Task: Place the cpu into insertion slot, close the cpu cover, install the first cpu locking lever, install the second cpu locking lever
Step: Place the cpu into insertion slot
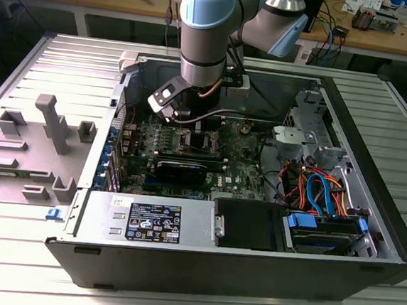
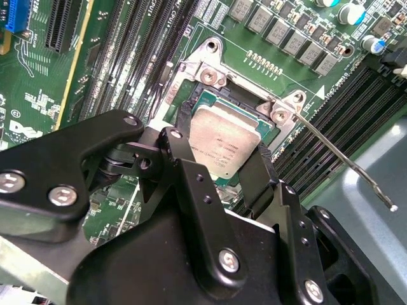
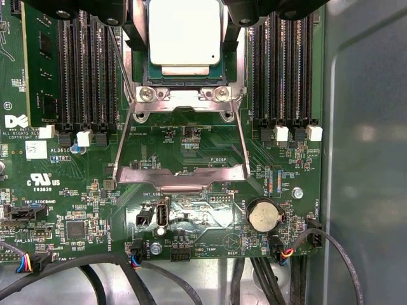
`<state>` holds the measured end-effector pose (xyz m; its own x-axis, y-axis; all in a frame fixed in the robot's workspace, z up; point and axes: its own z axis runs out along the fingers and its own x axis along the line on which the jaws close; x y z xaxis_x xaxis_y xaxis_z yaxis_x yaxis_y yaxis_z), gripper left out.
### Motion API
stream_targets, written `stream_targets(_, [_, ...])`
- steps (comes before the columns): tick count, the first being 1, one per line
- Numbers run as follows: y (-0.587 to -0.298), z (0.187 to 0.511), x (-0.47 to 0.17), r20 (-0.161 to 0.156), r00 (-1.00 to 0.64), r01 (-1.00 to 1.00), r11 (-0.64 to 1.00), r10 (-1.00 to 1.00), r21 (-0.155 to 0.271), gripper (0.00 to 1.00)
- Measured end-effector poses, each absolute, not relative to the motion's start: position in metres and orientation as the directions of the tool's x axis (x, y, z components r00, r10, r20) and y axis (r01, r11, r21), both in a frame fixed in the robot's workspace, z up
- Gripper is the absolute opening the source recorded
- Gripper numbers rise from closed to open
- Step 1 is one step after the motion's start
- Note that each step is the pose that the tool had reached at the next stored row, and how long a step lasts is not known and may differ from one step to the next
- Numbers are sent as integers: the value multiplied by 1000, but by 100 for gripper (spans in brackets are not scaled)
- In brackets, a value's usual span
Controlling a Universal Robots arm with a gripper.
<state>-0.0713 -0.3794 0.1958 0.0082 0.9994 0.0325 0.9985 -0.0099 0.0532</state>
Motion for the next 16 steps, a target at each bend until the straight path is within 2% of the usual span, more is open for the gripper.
stream_targets(8, [-379, 196, -71, 33, 19, 998, -21, 999, 53, 54])
stream_targets(12, [-379, 196, -71, 19, 19, 998, -20, 1000, 53, 54])
stream_targets(16, [-378, 196, -71, 18, 19, 998, -20, 1000, 53, 54])
